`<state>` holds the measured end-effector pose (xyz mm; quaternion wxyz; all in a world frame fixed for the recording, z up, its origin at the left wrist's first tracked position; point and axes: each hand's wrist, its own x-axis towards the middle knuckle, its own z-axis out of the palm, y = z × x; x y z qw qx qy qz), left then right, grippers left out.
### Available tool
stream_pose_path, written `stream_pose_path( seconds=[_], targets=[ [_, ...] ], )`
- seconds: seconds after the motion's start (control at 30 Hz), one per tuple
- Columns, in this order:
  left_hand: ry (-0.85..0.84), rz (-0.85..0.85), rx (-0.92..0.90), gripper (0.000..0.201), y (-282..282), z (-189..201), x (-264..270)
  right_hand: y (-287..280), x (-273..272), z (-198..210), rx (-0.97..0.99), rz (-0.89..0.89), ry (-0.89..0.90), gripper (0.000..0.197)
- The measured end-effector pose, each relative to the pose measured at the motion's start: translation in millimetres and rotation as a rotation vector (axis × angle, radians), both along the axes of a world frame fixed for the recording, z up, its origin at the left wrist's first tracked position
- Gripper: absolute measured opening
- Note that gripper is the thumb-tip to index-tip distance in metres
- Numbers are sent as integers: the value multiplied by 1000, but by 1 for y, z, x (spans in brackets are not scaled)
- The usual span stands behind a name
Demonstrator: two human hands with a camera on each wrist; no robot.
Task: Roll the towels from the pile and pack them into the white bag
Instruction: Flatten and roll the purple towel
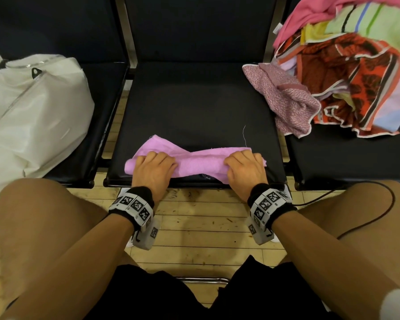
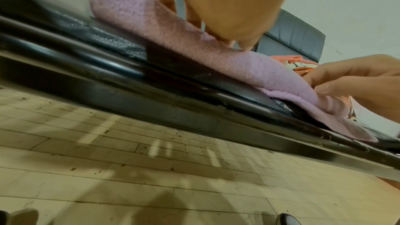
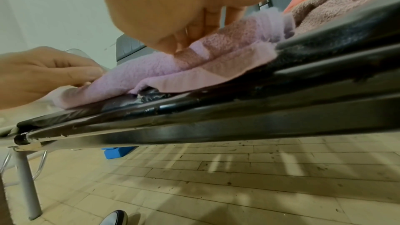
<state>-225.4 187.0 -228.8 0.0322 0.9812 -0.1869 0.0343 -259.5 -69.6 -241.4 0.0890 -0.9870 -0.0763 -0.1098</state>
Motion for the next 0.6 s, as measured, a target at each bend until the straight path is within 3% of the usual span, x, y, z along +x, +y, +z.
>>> stream_pose_path(
  seconds=[0.17, 0.47, 0.6],
  targets=[
    [18, 16, -54, 39, -1, -1, -3, 2, -3, 4, 25, -37, 94, 30],
    [81, 53, -64, 41, 0, 4, -1, -1, 1, 5, 6, -37, 139, 32],
    [170, 73, -111, 43, 2, 10, -4, -3, 2, 8, 88, -79, 183, 17]
  ],
)
